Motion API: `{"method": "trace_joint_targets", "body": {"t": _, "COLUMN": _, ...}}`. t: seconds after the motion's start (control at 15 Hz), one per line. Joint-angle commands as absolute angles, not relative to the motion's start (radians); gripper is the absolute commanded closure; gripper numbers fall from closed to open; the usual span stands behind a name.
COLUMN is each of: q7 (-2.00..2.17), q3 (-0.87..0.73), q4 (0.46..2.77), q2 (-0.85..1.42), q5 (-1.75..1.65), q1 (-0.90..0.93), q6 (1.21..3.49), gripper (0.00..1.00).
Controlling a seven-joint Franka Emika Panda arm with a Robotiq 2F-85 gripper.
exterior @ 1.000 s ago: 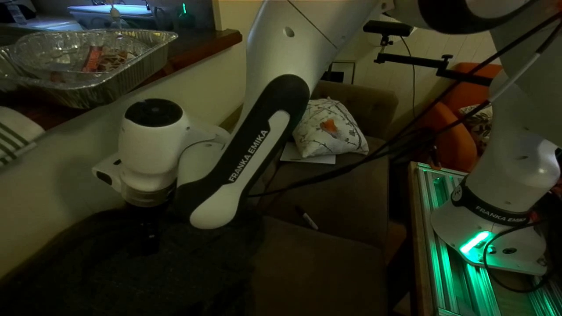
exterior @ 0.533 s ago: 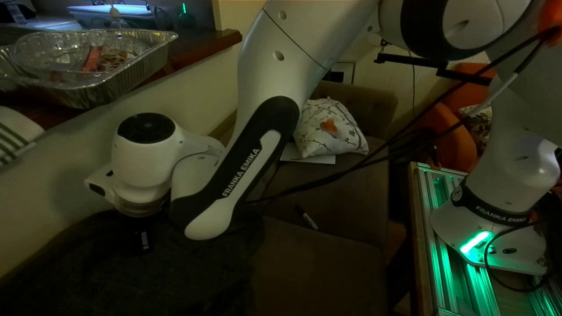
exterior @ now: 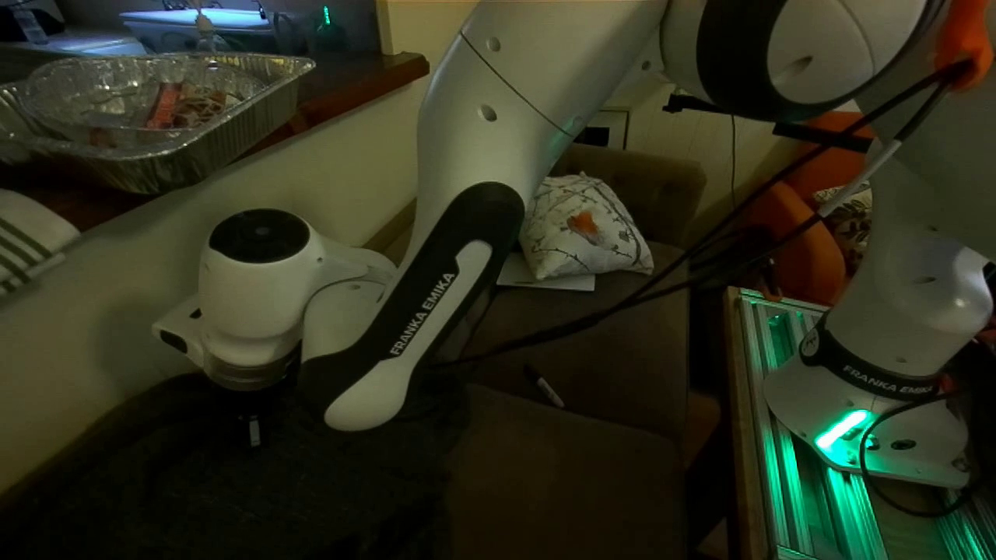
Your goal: Pick up the cloth and put it on the sofa
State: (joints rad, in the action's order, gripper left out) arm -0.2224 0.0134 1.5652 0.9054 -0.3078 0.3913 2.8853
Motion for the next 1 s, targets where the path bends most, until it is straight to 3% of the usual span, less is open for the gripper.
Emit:
{"method": "trace_joint_targets", "body": {"t": 0.0, "q7": -0.226, "q3": 0.119, "q4": 1.593, "q2": 0.855, "q5": -0.264, "q1": 0.322, "q6": 2.846, "gripper": 0.99}}
{"method": "trace_joint_targets", "body": {"t": 0.47, "q7": -0.258, "q3": 0.279, "q4": 1.754, "q2": 0.685, "q5": -0.175, "q1": 0.185, "q6": 2.792, "gripper": 0.99}}
{"method": "trace_joint_targets", "body": {"t": 0.93, "q7": -0.264, "q3": 0.371, "q4": 2.114, "q2": 0.463, "q5": -0.006, "q1": -0.007, "q6": 2.852, "gripper": 0.99}}
